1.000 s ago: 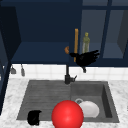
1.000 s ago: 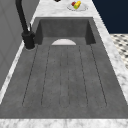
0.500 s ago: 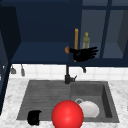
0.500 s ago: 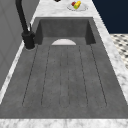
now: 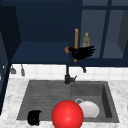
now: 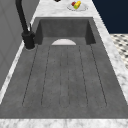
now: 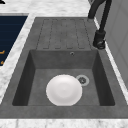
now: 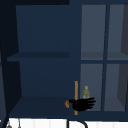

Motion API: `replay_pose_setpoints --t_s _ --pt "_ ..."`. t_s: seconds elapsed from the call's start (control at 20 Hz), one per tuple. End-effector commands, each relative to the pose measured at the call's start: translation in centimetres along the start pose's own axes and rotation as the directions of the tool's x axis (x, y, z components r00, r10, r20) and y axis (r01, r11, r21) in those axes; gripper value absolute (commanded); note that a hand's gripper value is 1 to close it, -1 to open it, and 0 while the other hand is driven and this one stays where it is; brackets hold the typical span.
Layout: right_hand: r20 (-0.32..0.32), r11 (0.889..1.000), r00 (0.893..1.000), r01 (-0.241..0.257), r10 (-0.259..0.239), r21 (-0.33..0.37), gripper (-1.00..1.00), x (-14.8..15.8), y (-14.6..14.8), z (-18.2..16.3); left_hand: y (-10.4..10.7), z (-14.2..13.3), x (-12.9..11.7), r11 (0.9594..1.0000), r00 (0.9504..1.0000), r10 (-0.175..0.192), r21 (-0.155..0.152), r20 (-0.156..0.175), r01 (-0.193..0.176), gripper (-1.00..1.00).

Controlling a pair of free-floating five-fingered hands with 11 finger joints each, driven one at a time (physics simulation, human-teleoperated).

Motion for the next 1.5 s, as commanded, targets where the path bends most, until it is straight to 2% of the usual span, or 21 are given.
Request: replay_pose_setpoints --t_s 0.0,0.15,0.35,0.4,0.5,0.75,0.9,0.95,1.05,1.1,1.2,1.25,1.35,1.45 --pt "-0.023 1.000 1.000 0.011 -0.011 0.008 -1.00 -2.0 3.1 1.1 0.0 0.0 0.0 1.0000 1.0000 0.000 0.000 0.000 0.000 0.00" --pt "-0.020 1.000 1.000 -0.010 0.010 -0.005 -1.00 -3.4 6.3 0.9 0.0 0.0 0.0 1.0000 1.0000 0.000 0.000 0.000 0.000 0.00" --pt "-0.002 1.000 1.000 0.003 -0.003 -0.008 -1.00 -5.6 9.6 -0.4 0.0 0.0 0.0 1.0000 1.0000 0.000 0.000 0.000 0.000 0.00" --pt "0.000 1.000 1.000 0.011 -0.011 -0.011 1.00 -6.0 10.2 -0.8 0.0 0.0 0.0 1.0000 1.0000 0.000 0.000 0.000 0.000 0.00" --pt "0.046 0.998 0.999 0.030 -0.028 -0.049 1.00 -6.2 10.5 -1.5 0.0 0.0 0.0 1.0000 1.0000 0.000 0.000 0.000 0.000 0.00" --pt "0.050 0.983 0.993 0.112 -0.106 -0.145 1.00 -5.9 10.1 -2.5 0.0 0.0 0.0 1.0000 1.0000 0.000 0.000 0.000 0.000 0.00" --pt "0.045 0.977 0.989 0.144 -0.138 -0.155 1.00 -5.6 9.9 -2.6 0.0 0.0 0.0 1.0000 1.0000 0.000 0.000 0.000 0.000 0.00" --pt "0.044 0.977 0.989 0.146 -0.141 -0.155 1.00 -5.4 9.3 -1.8 0.0 0.0 0.0 1.0000 1.0000 0.000 0.000 0.000 0.000 0.00" --pt "0.107 0.974 0.987 0.137 -0.119 -0.179 1.00 -6.1 8.7 2.2 0.0 0.0 0.0 1.0000 1.0000 0.000 0.000 0.000 0.000 0.00" --pt "0.127 0.976 0.985 0.137 -0.117 -0.167 1.00 -6.5 8.0 3.5 0.0 0.0 0.0 1.0000 1.0000 0.000 0.000 0.000 0.000 0.00" --pt "0.153 0.974 0.981 0.145 -0.119 -0.174 1.00 -7.6 7.0 4.5 0.0 0.0 0.0 1.0000 1.0000 0.000 0.000 0.000 0.000 0.00" --pt "0.138 0.967 0.986 0.127 -0.098 -0.223 1.00 -7.7 6.9 3.8 0.0 0.0 0.0 1.0000 1.0000 0.000 0.000 0.000 0.000 0.00" --pt "0.108 0.967 0.984 0.159 -0.139 -0.199 1.00 -7.4 3.5 4.4 0.0 0.0 0.0 1.0000 1.0000 0.000 0.000 0.000 0.000 0.00" --pt "0.063 0.974 0.984 0.173 -0.165 -0.148 1.00 -7.2 2.2 4.1 0.0 0.0 0.0 1.0000 1.0000 0.000 0.000 0.000 0.000 0.00"
